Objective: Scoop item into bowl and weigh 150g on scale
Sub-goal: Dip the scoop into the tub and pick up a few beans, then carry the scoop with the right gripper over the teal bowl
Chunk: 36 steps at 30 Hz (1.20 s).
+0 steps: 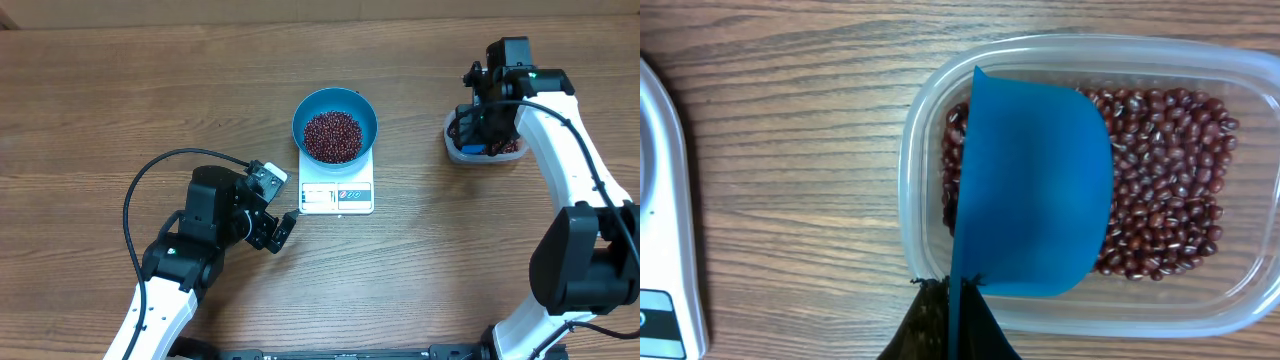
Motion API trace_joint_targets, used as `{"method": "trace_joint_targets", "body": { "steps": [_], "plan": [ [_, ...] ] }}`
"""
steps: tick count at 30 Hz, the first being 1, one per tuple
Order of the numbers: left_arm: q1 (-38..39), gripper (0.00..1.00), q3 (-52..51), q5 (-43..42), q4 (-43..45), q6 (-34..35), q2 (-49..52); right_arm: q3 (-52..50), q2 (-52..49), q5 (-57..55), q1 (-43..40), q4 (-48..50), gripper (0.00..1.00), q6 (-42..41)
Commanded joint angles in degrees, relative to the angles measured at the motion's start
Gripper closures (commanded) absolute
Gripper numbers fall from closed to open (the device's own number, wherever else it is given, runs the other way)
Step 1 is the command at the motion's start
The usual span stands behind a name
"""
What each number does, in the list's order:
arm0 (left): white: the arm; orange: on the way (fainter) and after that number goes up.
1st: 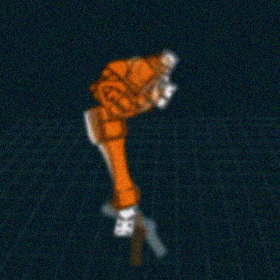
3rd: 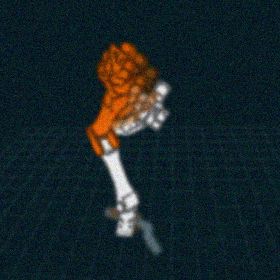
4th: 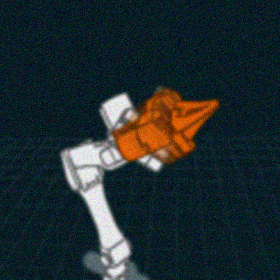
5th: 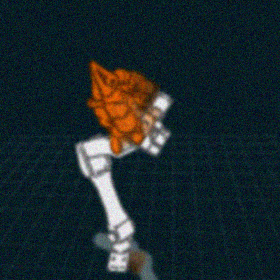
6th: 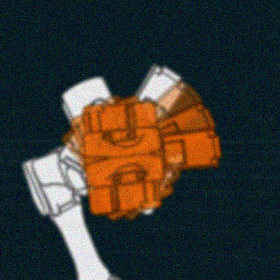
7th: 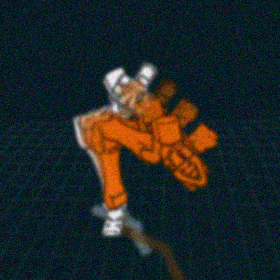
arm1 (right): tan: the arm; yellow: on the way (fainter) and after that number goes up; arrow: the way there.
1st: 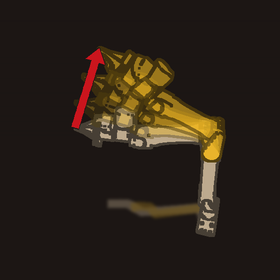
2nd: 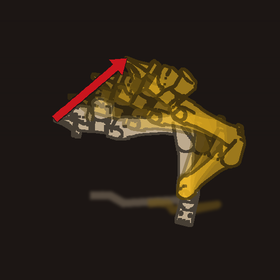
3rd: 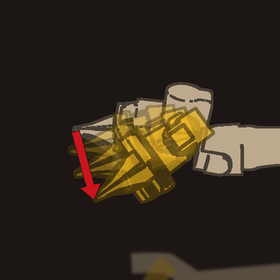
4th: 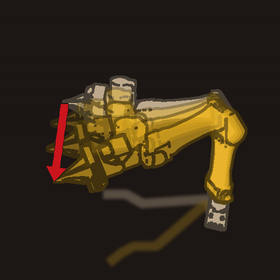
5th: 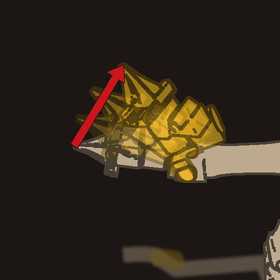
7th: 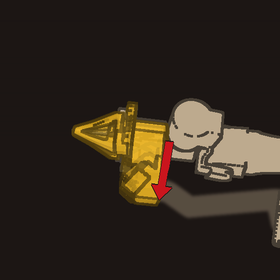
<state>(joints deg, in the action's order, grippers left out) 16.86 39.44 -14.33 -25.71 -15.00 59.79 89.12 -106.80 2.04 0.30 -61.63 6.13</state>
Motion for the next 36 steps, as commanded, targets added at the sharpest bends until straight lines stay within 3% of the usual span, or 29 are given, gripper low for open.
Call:
{"method": "trace_joint_targets", "body": {
  "steps": [1, 12, 24, 36],
  "plan": [
    [-0.2, 0.0, -0.3, -0.1, 0.0, 0.0, -0.5, 4.0, 0.0, 4.3, -1.7, -0.6, 0.96, -0.3],
    [-0.2, 0.01, -0.3, -0.1, 0.0, 0.0, -0.5, 6.6, 0.0, 8.9, -6.8, -3.0, 0.96, -0.3],
    [-0.2, 0.01, -0.3, -0.1, 0.0, 0.0, -0.5, 6.6, 0.0, 23.8, -14.6, -4.0, 0.96, 3.4],
    [-0.2, 0.01, -0.3, -0.1, 0.0, 0.0, -0.5, 14.9, 0.2, 24.7, -13.8, -9.2, 0.96, 3.3]
  ]
}}
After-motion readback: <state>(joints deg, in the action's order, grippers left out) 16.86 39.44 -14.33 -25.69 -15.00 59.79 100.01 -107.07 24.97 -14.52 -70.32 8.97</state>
